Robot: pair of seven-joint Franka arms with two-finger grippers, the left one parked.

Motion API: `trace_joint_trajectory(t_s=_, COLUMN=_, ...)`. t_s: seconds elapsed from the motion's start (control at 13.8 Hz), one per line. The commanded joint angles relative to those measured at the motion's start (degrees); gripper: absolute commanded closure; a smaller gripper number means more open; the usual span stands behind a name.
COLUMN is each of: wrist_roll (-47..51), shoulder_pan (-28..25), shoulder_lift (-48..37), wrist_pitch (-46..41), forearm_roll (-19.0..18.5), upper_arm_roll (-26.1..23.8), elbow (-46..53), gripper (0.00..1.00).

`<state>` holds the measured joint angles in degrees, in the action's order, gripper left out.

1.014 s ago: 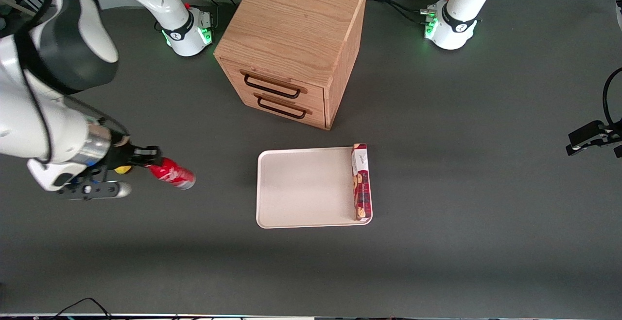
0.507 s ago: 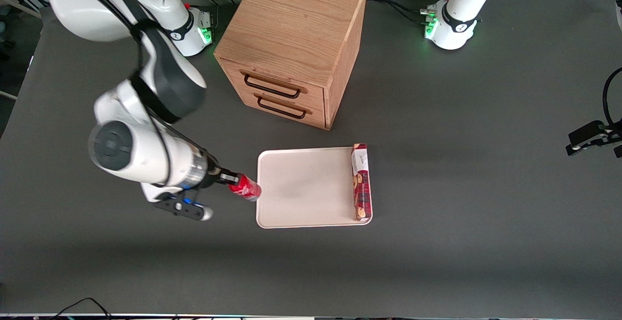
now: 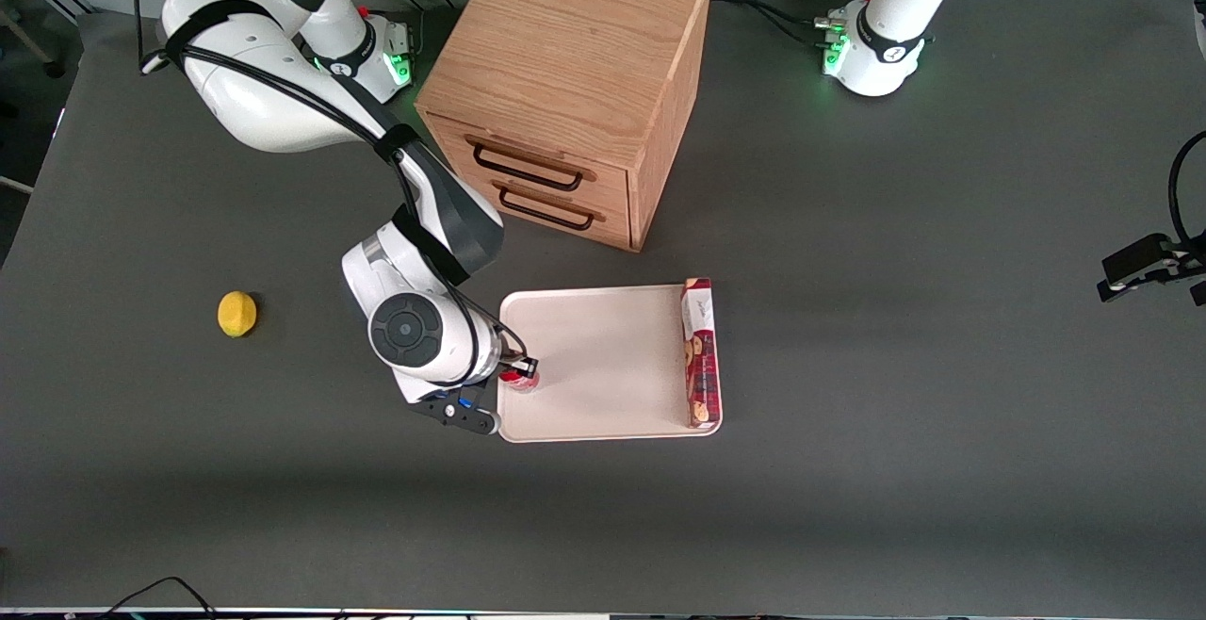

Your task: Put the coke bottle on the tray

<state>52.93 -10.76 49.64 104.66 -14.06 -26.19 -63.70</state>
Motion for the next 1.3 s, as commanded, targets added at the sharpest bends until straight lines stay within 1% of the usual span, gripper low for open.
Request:
trace_joint_trajectory(t_s=0.0, wrist_roll=0.95, shoulder_pan=1.44, shoulder_lift=-2.26, wrist_pitch=-0.24, forearm_roll=-1.24, upper_arm_roll=-0.97, elbow=-0.90, gripper=0.00)
trace_joint_trajectory(t_s=0.22, wrist_roll=0.25, shoulder_pan=3.63, shoulder_lift=-7.52, wrist_pitch=-4.44, forearm_roll=-1.06, upper_arm_roll=-1.32, elbow=-0.20, gripper=0.00)
trace_joint_trajectory(t_s=0.43, wrist_roll=-12.99, shoulder_pan=9.07, shoulder_lift=-16.99, wrist_pitch=-12.69, forearm_roll=-0.36, upper_arm_roll=-1.59, elbow=0.33, gripper=0.00)
trace_joint_trajectory(t_s=0.58, wrist_roll=-18.45, shoulder_pan=14.07, shoulder_lift=-24.12, wrist_pitch=-21.02, forearm_roll=1.48, upper_arm_roll=-0.89, elbow=0.16, gripper=0.00)
trace_joint_trajectory(t_s=0.65, wrist_roll=-23.53, shoulder_pan=16.62, shoulder_lift=-26.94, wrist_pitch=-26.20, forearm_roll=2.79, upper_arm_roll=-0.45, elbow=-0.02, gripper=0.00)
trace_joint_trajectory(t_s=0.72, wrist_roll=-27.41, shoulder_pan=18.39, shoulder_lift=-29.84, wrist_pitch=-29.56, forearm_roll=4.29, upper_arm_roll=2.08, elbow=-0.80, gripper=0.00)
trace_joint_trajectory(t_s=0.8, wrist_roll=-30.14, shoulder_pan=18.67, shoulder_lift=-33.17, wrist_pitch=-30.38, forearm_roll=6.65, upper_arm_roll=6.37, elbow=-2.98, gripper=0.00)
trace_joint_trajectory(t_s=0.87, wrist_roll=-34.78, shoulder_pan=18.67, shoulder_lift=-36.86, wrist_pitch=-29.78, forearm_roll=8.33, upper_arm_roll=11.11, elbow=-8.05, gripper=0.00)
trace_joint_trajectory(t_s=0.94, wrist_roll=-38.74, shoulder_pan=18.50, shoulder_lift=-40.64, wrist_pitch=-27.08, forearm_roll=10.00, upper_arm_roll=15.07, elbow=-13.85, gripper=0.00)
trace_joint_trajectory(t_s=1.01, wrist_roll=-40.17, shoulder_pan=18.32, shoulder_lift=-45.11, wrist_pitch=-22.52, forearm_roll=11.58, upper_arm_roll=17.64, elbow=-21.21, gripper=0.00)
trace_joint_trajectory(t_s=1.16, wrist_roll=-40.01, shoulder_pan=18.23, shoulder_lift=-52.60, wrist_pitch=-13.47, forearm_roll=12.38, upper_arm_roll=18.89, elbow=-35.72, gripper=0.00)
trace_joint_trajectory(t_s=1.23, wrist_roll=-40.01, shoulder_pan=18.14, shoulder_lift=-54.72, wrist_pitch=-11.25, forearm_roll=13.17, upper_arm_roll=18.98, elbow=-39.79, gripper=0.00)
